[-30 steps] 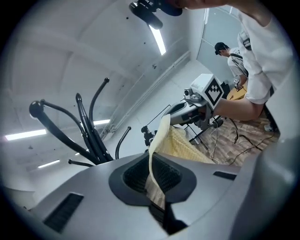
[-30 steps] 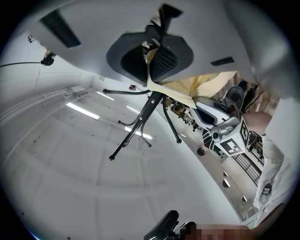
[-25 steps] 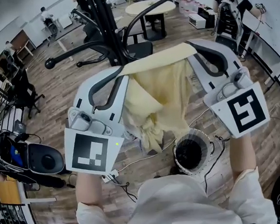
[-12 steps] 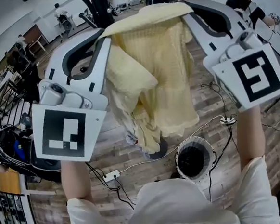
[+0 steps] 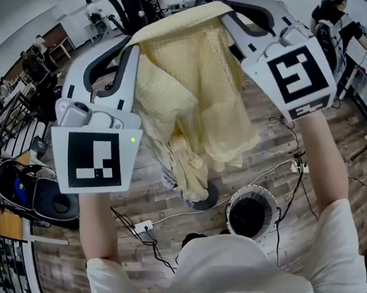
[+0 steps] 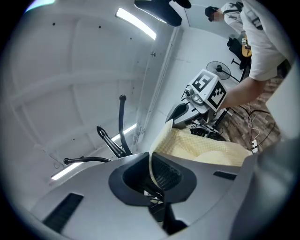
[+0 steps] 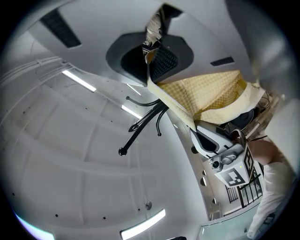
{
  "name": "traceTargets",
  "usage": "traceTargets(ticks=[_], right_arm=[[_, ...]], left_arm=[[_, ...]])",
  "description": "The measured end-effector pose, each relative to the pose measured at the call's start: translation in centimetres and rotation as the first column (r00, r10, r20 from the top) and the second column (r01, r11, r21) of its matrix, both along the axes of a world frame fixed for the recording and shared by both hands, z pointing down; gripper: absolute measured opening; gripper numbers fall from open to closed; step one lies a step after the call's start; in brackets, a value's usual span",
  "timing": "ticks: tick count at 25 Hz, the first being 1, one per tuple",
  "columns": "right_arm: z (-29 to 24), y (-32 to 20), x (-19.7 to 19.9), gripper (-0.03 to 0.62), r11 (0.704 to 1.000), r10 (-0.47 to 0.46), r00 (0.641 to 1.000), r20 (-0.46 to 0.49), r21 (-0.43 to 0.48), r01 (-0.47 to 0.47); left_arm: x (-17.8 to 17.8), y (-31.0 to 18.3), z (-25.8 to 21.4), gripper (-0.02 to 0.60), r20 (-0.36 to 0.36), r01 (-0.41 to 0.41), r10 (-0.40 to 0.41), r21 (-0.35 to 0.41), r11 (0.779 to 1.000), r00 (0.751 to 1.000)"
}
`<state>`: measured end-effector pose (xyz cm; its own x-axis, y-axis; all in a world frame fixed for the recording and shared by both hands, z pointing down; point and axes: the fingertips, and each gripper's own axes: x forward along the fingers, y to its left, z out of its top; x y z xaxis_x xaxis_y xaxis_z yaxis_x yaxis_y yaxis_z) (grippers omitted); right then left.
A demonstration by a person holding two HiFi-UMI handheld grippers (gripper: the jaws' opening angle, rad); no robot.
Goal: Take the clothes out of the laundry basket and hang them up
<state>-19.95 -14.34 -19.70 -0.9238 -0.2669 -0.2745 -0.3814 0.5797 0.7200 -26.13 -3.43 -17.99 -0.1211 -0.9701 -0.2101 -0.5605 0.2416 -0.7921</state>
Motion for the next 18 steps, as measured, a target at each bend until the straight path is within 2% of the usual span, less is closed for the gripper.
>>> traceTargets(ticks=[2, 4, 6, 9, 14, 18], right_arm=[[0.6, -0.3, -1.3, 0.011, 1.000, -0.014, 1.000, -0.007, -0.004, 0.014], [1.3, -0.5, -2.6, 0.011, 1.000, -0.025, 1.000, -0.015, -0.016, 0.025], [2.1, -0.8, -3.3, 0.011, 0.999, -0.028, 0.999, -0.021, -0.023, 0.028], [2.9, -1.3, -4.2, 0.011, 0.999, -0.028, 0.999, -0.031, -0.028, 0.027], [3.8, -2.0, -5.7, 0.011, 0.999, -0.028, 0.998, -0.054, -0.030, 0.027], [5.4, -2.2, -6.2, 0.011, 0.999, -0.022, 0.996, -0.083, -0.031, 0.019]], left_arm=[[-0.8, 0.1, 0.3, 0.029, 0.049, 0.049, -0.049, 0.003, 0.999, 0.998], [-1.6, 0.4, 0.8, 0.029, 0.132, 0.126, -0.127, 0.011, 0.992, 0.983], [-1.7, 0.5, 1.3, 0.029, 0.241, 0.203, -0.210, 0.052, 0.978, 0.948], [-1.8, 0.5, 2.2, 0.029, 0.365, 0.264, -0.290, 0.120, 0.957, 0.885], [-3.1, -0.2, 3.4, 0.029, 0.468, 0.315, -0.347, 0.149, 0.937, 0.813], [-3.2, -0.3, 5.3, 0.029, 0.567, 0.354, -0.392, 0.183, 0.917, 0.724]])
